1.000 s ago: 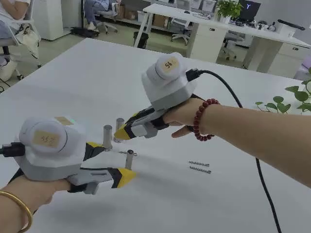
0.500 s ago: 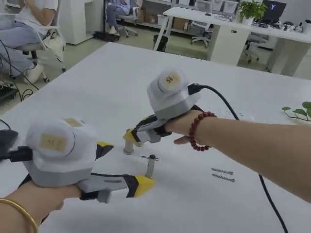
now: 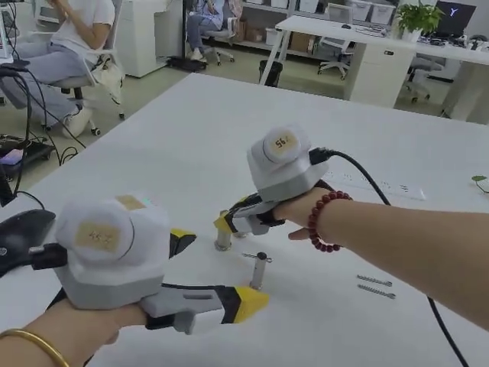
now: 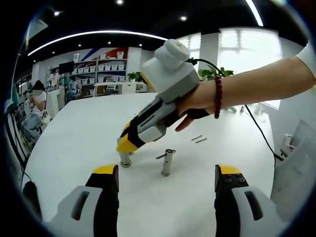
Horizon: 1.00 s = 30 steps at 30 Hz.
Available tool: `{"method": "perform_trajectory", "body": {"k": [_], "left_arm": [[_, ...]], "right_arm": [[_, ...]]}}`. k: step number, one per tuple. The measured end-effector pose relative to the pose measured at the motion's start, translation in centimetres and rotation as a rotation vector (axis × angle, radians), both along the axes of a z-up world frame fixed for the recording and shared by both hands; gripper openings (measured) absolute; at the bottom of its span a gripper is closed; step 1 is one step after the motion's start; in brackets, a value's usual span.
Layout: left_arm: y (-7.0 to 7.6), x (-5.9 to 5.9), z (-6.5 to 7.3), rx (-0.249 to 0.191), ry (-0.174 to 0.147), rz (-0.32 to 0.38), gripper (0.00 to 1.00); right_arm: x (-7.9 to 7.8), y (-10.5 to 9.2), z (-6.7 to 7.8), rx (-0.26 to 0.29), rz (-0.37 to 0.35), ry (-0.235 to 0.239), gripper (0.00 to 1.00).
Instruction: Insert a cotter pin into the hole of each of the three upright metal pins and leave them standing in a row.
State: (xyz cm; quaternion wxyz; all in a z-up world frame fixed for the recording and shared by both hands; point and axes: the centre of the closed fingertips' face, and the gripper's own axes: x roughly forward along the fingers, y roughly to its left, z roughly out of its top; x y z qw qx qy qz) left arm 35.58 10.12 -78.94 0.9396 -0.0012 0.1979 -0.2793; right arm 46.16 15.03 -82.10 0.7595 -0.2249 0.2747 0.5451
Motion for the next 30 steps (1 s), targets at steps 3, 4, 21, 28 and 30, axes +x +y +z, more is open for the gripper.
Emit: {"method": "perform_trajectory", "body": {"k": [3, 4, 21, 28, 30], "left_arm": [[0.1, -0.1, -0.2, 0.006, 0.005, 0.0, 0.79], [0.1, -0.2, -0.3, 0.005, 0.007, 0.002, 0.79], [0.5, -0.4, -0.5, 0.006, 0.016, 0.01, 0.79], [0.3, -0.4, -0.3, 0.004, 0.014, 0.009, 0.78], [0.2, -0.4, -0.1, 0.003, 0.011, 0.01, 0.78]], "right_arm": [[-0.2, 0.1, 0.0, 0.008, 0.0, 0.013, 0.15], [-0.1, 0.2, 0.0, 0.01, 0.0, 0.013, 0.15], [-0.3, -0.1, 0.2, 0.008, 0.004, -0.001, 0.13], [-0.4, -0.4, 1.4, 0.013, 0.008, -0.013, 0.13], [-0.5, -0.8, 1.8, 0.008, 0.012, -0.019, 0.13]]}}
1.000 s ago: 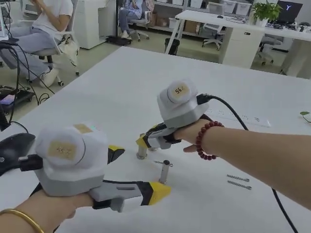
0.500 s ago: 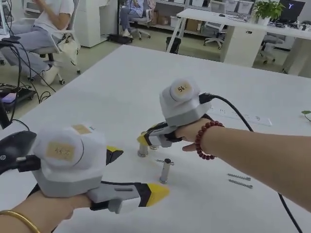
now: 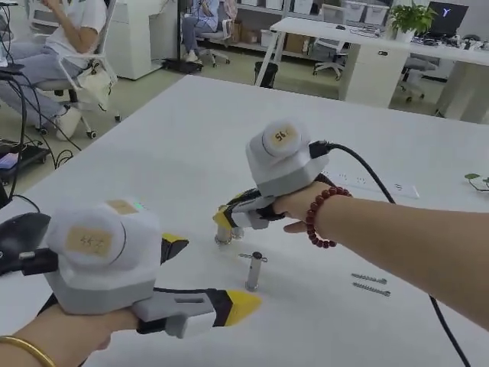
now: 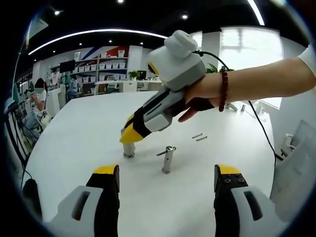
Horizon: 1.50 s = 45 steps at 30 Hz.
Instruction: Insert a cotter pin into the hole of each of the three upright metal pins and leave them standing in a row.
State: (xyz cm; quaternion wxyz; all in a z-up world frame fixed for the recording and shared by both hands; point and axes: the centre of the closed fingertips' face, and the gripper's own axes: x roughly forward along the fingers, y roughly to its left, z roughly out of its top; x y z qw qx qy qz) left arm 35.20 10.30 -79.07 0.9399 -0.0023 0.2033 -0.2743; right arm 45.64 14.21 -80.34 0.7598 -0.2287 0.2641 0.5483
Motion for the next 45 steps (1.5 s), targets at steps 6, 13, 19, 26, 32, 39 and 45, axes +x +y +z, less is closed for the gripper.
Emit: {"method": "perform_trajectory", "body": {"k": [6, 13, 19, 26, 32, 39, 45], "left_arm": [[-0.3, -0.3, 0.2, 0.009, -0.003, -0.009, 0.78], [-0.8, -0.6, 0.5, 0.02, -0.011, -0.021, 0.78], [-1.0, -0.6, 1.0, 0.016, -0.017, -0.016, 0.79], [-0.9, -0.9, 1.4, 0.009, -0.02, -0.004, 0.79], [-0.9, -1.2, 1.0, 0.01, -0.002, -0.01, 0.79], [-1.4, -1.6, 1.3, -0.003, -0.003, -0.024, 0.8], [-1.7, -1.9, 1.6, -0.016, -0.006, -0.029, 0.8]], "right_arm": [[0.2, -1.9, 0.9, 0.002, -0.027, 0.002, 0.13], [0.1, -4.6, 1.6, -0.003, -0.066, 0.011, 0.13], [-0.5, -7.2, 1.9, -0.024, -0.089, 0.011, 0.13], [-1.6, -9.9, 2.2, -0.045, -0.107, 0.018, 0.13], [-2.7, -11.7, 1.9, -0.06, -0.128, 0.031, 0.13], [-4.1, -12.9, 1.5, -0.064, -0.135, 0.039, 0.13], [-5.3, -13.5, 0.9, -0.066, -0.138, 0.045, 0.13]]}}
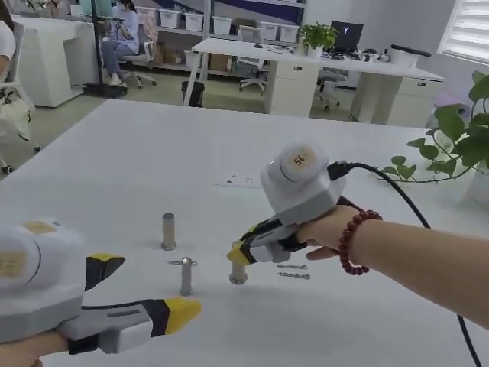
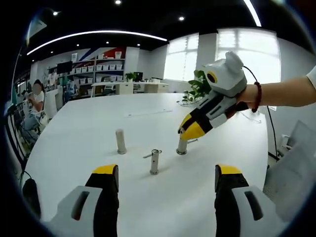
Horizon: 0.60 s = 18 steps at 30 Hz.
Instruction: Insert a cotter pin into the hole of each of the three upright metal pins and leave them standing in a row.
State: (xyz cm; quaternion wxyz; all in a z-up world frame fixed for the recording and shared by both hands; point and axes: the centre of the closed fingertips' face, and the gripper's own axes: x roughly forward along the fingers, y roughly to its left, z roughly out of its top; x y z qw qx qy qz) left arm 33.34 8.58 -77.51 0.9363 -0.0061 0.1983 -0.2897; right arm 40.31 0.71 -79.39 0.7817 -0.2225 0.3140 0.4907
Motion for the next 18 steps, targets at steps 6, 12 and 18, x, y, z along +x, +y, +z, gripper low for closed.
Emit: {"method": "perform_trajectory", "body": {"k": [6, 12, 18], "left_arm": [[-0.3, -0.3, 0.2, 0.002, -0.002, -0.009, 0.8], [-0.4, -0.7, 0.1, 0.003, 0.0, -0.013, 0.8], [-0.5, -0.9, 0.0, 0.009, 0.005, -0.017, 0.8]], "right_arm": [[-0.9, -0.3, -0.6, 0.007, -0.002, 0.01, 0.13], [-1.5, -0.6, -1.1, 0.007, -0.003, 0.016, 0.13], [-1.9, -0.7, -1.6, 0.012, -0.003, 0.019, 0.13]]}}
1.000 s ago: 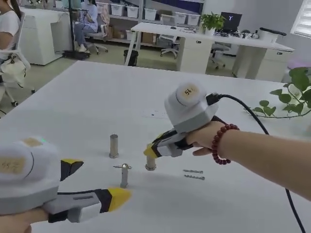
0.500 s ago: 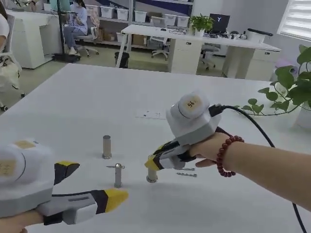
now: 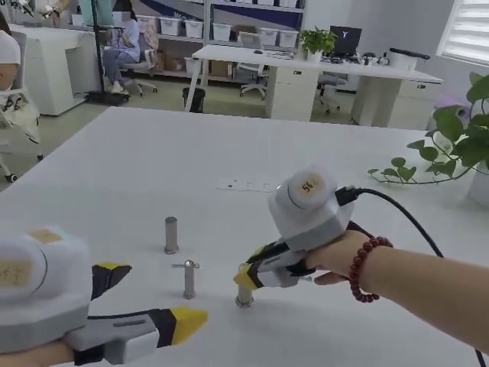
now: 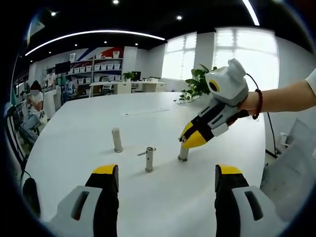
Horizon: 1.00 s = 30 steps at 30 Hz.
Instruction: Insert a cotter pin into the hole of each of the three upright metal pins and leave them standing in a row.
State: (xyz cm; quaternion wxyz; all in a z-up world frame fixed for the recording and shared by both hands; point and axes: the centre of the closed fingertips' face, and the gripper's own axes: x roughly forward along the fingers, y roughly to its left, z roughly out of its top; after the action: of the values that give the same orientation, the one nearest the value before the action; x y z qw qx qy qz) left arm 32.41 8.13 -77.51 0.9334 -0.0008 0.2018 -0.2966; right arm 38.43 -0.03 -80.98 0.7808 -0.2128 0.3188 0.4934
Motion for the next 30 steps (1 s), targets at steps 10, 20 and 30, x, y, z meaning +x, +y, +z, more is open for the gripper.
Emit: {"method": "perform_trajectory", "body": {"k": [10, 20, 30], "left_arm": [[0.0, -0.2, 0.1, 0.02, -0.01, -0.008, 0.8], [0.0, -0.4, -0.1, 0.027, -0.01, -0.01, 0.79], [-0.1, -0.4, -0.3, 0.026, -0.003, -0.01, 0.77]], "right_arm": [[-0.2, 0.0, -0.5, 0.004, 0.005, -0.006, 0.13], [-0.2, 0.3, -1.1, 0.008, 0.02, -0.003, 0.13], [-0.5, 0.3, -1.1, 0.04, 0.052, 0.009, 0.14]]}}
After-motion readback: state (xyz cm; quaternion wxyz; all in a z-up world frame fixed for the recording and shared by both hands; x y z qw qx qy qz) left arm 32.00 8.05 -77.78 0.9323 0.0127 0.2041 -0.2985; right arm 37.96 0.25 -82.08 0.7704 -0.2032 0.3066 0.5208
